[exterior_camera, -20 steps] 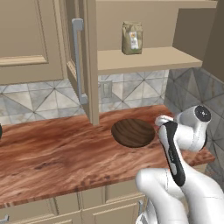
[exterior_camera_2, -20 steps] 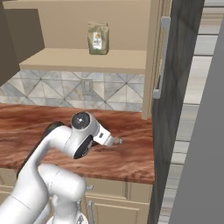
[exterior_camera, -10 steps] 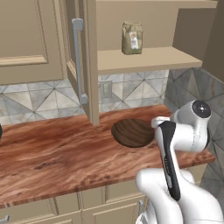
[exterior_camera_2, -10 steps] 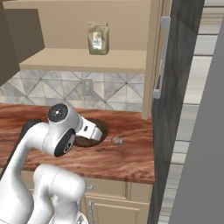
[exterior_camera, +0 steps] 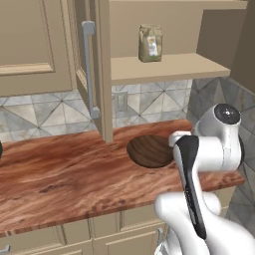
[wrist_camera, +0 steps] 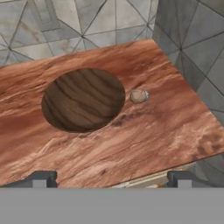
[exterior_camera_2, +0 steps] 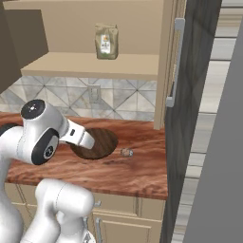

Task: Pick the egg and butter from the fridge and place them by the bowl for mixing.

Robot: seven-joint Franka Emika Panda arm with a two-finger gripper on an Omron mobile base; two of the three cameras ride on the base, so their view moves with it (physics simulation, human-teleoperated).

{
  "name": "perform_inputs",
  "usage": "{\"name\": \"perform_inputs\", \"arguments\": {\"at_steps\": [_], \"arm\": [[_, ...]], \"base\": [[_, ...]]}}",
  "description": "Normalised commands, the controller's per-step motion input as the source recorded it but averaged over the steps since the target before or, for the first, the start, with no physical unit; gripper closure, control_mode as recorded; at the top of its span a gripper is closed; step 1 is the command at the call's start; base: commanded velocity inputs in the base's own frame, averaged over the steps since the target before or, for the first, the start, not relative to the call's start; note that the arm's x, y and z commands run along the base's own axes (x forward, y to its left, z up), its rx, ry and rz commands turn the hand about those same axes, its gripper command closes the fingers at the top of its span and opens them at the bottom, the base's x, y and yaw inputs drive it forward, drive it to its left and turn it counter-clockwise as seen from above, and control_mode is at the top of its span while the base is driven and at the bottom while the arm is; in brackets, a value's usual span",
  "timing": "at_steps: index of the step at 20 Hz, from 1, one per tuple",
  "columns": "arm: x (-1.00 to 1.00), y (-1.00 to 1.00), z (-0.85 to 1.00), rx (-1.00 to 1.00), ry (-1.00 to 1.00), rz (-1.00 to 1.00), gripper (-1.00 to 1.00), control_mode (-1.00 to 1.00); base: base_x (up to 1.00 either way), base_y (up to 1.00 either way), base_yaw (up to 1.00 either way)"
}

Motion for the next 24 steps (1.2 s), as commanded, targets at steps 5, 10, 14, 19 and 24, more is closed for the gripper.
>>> {"name": "perform_inputs", "arguments": {"at_steps": [5, 10, 14, 19, 24], "arm": [[-0.52, 0.16, 0.03, -0.01, -0.02, 0.03, -1.0, -1.0], [-0.04, 0.02, 0.0, -0.02, 0.0, 0.01, -1.0, -1.0], [0.0, 0.0, 0.0, 0.0, 0.0, 0.0, -1.0, -1.0], [0.0, 0.0, 0.0, 0.0, 0.0, 0.0, -1.0, 1.0], [0.0, 0.0, 0.0, 0.0, 0.0, 0.0, -1.0, 1.0]], "base": [[0.0, 0.0, 0.0], [0.0, 0.0, 0.0], [0.0, 0.0, 0.0], [-0.31, 0.0, 0.01], [-0.71, 0.0, 0.07]]}}
